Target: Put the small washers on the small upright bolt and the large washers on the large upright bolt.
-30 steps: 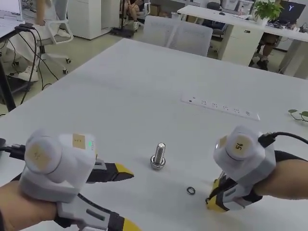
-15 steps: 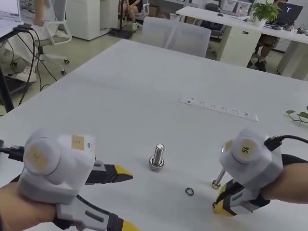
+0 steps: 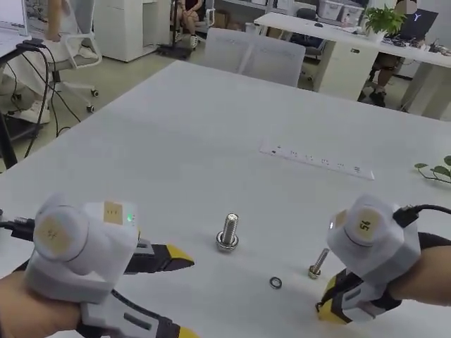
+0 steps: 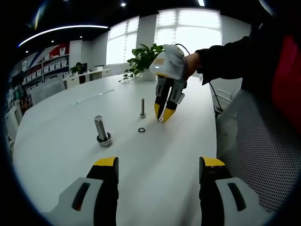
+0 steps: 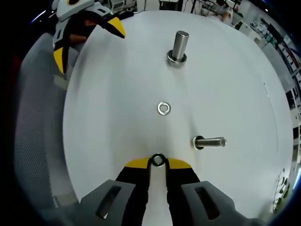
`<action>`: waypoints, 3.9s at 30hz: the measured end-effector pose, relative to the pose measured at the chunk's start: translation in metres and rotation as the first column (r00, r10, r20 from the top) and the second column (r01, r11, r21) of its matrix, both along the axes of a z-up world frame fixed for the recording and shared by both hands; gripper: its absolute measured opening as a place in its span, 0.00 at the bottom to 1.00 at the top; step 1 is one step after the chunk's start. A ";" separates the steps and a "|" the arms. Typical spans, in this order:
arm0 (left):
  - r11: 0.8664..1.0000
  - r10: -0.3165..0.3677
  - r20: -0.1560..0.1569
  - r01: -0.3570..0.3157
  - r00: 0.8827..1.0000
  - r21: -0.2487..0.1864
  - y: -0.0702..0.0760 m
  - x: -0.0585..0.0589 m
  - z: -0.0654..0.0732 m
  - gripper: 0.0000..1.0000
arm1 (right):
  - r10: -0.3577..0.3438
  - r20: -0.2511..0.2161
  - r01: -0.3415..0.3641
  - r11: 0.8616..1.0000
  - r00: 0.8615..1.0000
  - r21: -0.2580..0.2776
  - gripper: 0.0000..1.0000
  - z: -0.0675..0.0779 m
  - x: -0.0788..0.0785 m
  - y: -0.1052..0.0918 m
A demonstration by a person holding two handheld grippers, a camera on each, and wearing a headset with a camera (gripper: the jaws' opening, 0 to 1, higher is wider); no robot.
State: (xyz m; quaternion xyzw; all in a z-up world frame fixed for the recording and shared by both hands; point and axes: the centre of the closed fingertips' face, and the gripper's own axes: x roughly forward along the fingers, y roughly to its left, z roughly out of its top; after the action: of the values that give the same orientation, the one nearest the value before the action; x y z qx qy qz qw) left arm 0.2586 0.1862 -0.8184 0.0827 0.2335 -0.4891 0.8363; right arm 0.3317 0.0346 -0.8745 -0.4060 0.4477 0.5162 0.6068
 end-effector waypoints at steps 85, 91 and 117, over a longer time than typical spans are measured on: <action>1.000 0.024 -0.009 -0.024 1.000 -0.007 0.005 0.000 -0.003 0.69 | 0.077 0.100 -0.076 0.997 0.992 -0.014 0.14 0.063 0.051 0.015; 1.000 0.027 -0.009 -0.027 1.000 -0.009 0.006 0.001 -0.003 0.69 | 0.075 0.091 -0.074 0.997 0.993 -0.017 0.14 0.060 0.051 0.015; 0.999 0.034 -0.017 -0.034 0.999 -0.003 0.008 0.003 -0.004 0.69 | 0.058 0.042 -0.057 0.998 0.997 -0.014 0.14 0.024 0.051 0.015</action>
State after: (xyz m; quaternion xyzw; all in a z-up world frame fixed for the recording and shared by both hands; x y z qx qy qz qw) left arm 0.2617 0.1940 -0.8227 0.0732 0.2413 -0.4757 0.8427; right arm 0.3822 0.0500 -0.8502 -0.4336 0.4261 0.5217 0.5985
